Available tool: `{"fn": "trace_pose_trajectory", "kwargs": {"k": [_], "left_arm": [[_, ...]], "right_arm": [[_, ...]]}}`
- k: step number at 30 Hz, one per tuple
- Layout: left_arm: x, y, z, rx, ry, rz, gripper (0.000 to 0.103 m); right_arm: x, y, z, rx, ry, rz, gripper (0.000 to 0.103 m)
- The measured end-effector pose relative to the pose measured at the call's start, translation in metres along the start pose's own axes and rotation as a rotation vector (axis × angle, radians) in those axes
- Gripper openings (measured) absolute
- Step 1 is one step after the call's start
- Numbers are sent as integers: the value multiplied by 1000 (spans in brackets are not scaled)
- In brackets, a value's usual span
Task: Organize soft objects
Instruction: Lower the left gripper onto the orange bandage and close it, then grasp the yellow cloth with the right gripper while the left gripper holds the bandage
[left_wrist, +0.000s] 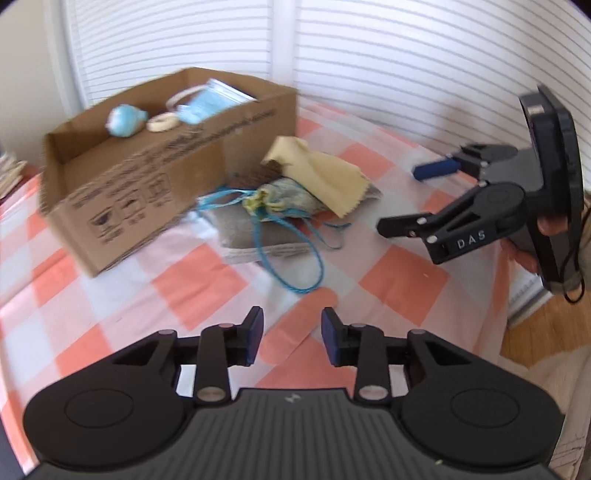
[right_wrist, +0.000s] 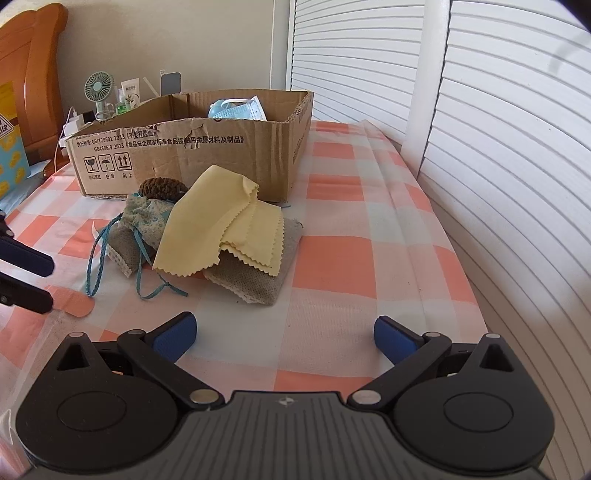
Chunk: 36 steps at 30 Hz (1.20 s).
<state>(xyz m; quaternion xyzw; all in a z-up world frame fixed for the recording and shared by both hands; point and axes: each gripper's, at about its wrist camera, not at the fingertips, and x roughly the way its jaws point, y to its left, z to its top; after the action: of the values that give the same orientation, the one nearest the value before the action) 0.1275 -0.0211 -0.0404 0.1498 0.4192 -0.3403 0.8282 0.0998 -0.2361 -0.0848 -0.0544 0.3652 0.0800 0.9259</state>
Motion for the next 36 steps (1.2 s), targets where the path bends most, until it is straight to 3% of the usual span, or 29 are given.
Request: {"fn": "trace_pose_trajectory", "kwargs": {"k": [7, 10, 15, 16, 18, 22, 29, 36], "left_arm": [[5, -1, 4, 42, 88, -109, 33], [4, -8, 5, 120, 119, -102, 33], [9, -5, 10, 130, 131, -111, 32], [9, -5, 10, 134, 129, -114, 30], [8, -4, 10, 124, 127, -129, 16], [2, -10, 6, 129, 101, -105, 16], [-11, 0, 4, 47, 51, -44, 16], [-6, 24, -8, -98, 63, 14, 18]], "right_arm": [[0, 0, 0, 1, 1, -2, 103], [0, -1, 0, -4, 1, 5, 103], [0, -1, -1, -5, -4, 7, 103], [-1, -1, -2, -5, -6, 7, 103], [-1, -1, -2, -5, -7, 7, 103], [-1, -1, -1, -7, -4, 8, 103], [-1, -1, -1, -8, -1, 7, 103], [0, 0, 1, -10, 8, 5, 103]]}}
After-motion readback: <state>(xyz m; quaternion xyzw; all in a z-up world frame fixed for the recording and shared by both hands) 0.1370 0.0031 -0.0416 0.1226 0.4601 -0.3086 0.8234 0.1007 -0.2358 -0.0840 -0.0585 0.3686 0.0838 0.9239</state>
